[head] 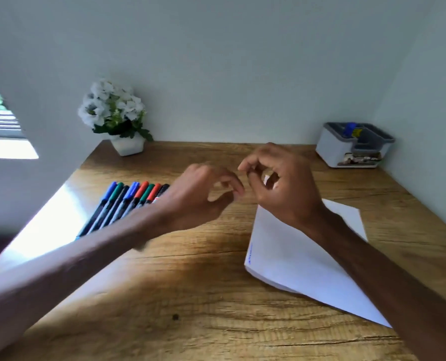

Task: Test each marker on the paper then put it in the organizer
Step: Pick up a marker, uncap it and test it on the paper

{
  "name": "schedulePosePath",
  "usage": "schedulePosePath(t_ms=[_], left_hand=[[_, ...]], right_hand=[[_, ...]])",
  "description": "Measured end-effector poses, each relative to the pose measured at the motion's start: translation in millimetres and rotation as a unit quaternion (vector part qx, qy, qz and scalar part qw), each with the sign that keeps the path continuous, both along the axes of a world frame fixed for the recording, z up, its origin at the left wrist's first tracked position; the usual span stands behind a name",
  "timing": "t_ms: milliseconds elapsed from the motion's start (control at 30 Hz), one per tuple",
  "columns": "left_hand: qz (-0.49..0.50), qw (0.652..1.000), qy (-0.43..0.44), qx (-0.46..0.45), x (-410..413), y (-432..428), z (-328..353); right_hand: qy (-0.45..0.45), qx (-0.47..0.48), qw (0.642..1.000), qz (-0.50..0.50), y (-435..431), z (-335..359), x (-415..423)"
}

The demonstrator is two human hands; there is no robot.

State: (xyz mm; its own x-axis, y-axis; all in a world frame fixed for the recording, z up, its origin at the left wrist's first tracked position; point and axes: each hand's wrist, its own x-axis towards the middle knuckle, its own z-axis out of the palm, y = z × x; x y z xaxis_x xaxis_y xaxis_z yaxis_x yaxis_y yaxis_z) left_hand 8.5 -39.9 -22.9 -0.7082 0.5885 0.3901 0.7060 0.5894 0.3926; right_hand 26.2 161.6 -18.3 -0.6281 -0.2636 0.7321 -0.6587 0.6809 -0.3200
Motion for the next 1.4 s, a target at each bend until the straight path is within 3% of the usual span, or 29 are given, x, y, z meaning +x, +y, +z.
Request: schedulePosePath(t_ms=[200,467,733,1033,1133,1267,1400], left_hand=[[0.137,0.989,0.039,0.033,2,-63,-18],[0.237,0.967,0.049,-0.083,-2,-79,-16],[0.279,0.948,0.098,-0.114,5,-77,-19],[0.295,0.936,0.093,-0.167,14,-65,-22],[0.27,0.946,0.104,-0.143,20,-59,-26],[0.224,0.971,0.08,-0.032,26,-47,-28],[0.172,0.977,-0.03,0.124,31,-40,-21]], right_hand=[[-0.035,0.092,0.994,0.056,-18,-16,7],[-0.055,0.124,0.989,0.059,-18,-22,5],[-0.081,0.117,0.987,0.068,-19,-28,4],[-0.096,0.076,0.99,0.067,-13,-28,2],[-0.104,0.069,0.99,0.07,-15,-29,1],[-0.119,0.035,0.99,0.071,-15,-29,1],[-0.123,-0.007,0.99,0.066,-15,-27,3]])
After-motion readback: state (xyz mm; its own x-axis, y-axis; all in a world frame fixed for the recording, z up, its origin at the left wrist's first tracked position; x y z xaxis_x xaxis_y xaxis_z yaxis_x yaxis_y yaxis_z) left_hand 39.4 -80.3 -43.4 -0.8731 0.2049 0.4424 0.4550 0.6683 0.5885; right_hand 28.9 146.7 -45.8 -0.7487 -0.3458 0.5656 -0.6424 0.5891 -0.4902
